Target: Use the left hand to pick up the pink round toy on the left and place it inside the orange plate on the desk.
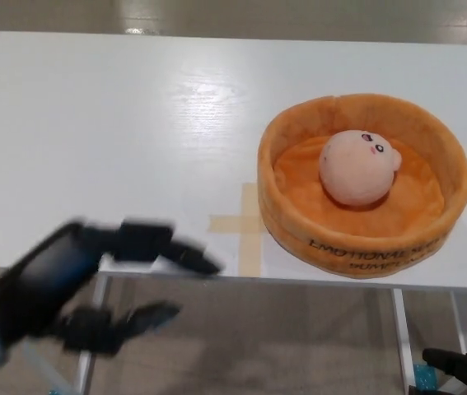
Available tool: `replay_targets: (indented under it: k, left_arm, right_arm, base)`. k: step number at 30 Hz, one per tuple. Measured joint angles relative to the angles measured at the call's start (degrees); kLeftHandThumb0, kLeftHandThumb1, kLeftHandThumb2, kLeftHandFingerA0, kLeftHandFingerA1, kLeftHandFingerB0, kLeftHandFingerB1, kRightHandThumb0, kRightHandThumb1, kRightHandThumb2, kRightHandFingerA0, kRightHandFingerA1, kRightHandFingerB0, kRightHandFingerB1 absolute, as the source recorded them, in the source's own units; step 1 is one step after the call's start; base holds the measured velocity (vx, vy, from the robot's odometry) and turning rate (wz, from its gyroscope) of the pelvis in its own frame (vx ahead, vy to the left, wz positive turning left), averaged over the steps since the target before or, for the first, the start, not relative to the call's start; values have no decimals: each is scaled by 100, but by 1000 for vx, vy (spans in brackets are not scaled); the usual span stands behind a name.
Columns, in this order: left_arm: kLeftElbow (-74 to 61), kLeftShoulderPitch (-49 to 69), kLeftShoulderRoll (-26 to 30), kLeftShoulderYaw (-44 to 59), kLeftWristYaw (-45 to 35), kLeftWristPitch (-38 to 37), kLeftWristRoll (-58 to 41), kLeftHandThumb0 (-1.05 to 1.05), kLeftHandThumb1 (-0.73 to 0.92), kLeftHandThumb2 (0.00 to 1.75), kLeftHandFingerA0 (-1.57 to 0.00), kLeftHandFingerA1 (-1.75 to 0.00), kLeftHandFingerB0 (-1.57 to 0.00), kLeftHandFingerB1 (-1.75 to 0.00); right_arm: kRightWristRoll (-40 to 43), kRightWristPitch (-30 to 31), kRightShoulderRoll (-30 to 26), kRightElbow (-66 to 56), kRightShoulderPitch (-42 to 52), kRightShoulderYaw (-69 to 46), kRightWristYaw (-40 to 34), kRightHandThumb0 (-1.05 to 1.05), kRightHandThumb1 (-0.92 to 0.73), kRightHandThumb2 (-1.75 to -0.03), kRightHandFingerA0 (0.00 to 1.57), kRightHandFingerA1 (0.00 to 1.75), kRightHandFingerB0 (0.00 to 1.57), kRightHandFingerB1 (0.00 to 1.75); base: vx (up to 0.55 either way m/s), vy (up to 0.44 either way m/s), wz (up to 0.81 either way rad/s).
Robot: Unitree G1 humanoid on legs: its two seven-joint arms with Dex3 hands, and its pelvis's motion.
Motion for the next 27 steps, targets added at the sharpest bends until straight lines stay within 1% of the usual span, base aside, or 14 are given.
replay_targets:
  k: [3,4,9,12,13,14,15,17,20,22,23,25,26,27]
  left_arm:
    - [312,500,125,147,-255,17,-202,-8,83,68,-61,-47,-72,-46]
    - [396,601,157,173,-317,20,-239,-6,83,64,-62,-46,-75,-48]
    - [1539,1235,454,305,-766,4,-441,-8,77,62,-69,-46,-78,-50]
    - [1979,1257,469,307,-762,-18,-415,-8,77,62,-68,-46,-73,-47]
    - [2389,1200,445,303,-650,-44,-349,-10,79,63,-50,-40,-55,-38]
    - [2614,1143,423,300,-576,-57,-306,-10,79,63,-50,-40,-55,-38]
    - [2830,1076,401,293,-495,-73,-252,-10,78,63,-47,-40,-50,-36]
    - [3366,879,372,243,-268,-115,-126,-8,83,68,-39,-41,-50,-37]
    - [4167,555,339,134,17,-164,31,-14,80,67,-40,-40,-49,-36]
    - [4502,421,318,97,113,-168,68,-9,82,64,-31,-34,-50,-35]
    - [4561,394,315,89,134,-167,76,-11,56,99,-14,-50,-25,-51]
    - [5102,185,263,58,298,-173,111,-11,56,99,-14,-50,-25,-51]
    - [5478,47,200,51,429,-176,137,-18,74,62,-23,-32,-30,-31]
    - [5735,-49,155,50,520,-183,160,-18,74,62,-23,-32,-30,-31]
  right_arm:
    - [0,0,-2,0,-15,0,-1,-12,-30,-84,45,91,59,73]
    - [0,0,-2,0,-15,0,-1,-9,-26,-93,50,77,58,76]
    - [-1,-1,-7,1,-18,0,-4,-8,-23,-93,47,76,58,76]
    - [-1,-1,-8,1,-18,-1,-5,-8,-24,-93,46,75,57,75]
    - [0,0,-8,1,-18,-1,-5,-8,-24,-92,48,75,57,75]
    - [0,0,-9,1,-20,0,-5,-8,-24,-92,48,75,57,75]
    - [0,-1,-9,1,-20,0,-5,-10,-28,-85,43,87,61,72]
    - [0,0,-10,1,-21,0,-5,-8,-29,-85,45,90,61,73]
    - [0,0,-10,1,-24,2,-5,-8,-29,-84,46,90,61,73]
    - [0,0,-9,1,-25,3,-5,-13,-28,-85,41,90,60,73]
    - [0,0,-9,1,-25,3,-5,-8,-25,-93,46,75,56,74]
    - [0,-1,-10,1,-25,4,-6,-8,-25,-93,46,75,56,74]
    - [0,0,-10,1,-25,5,-6,-9,-30,-83,43,88,60,72]
    - [0,0,-11,1,-26,6,-7,-9,-30,-83,43,88,60,72]
  base:
    - [0,0,0]
    - [0,0,0]
    - [0,0,0]
    - [0,0,0]
    - [0,0,0]
    - [0,0,0]
    - [0,0,0]
    - [0,0,0]
    - [0,0,0]
    - [0,0,0]
    - [0,0,0]
    - [0,0,0]
    - [0,0,0]
    - [0,0,0]
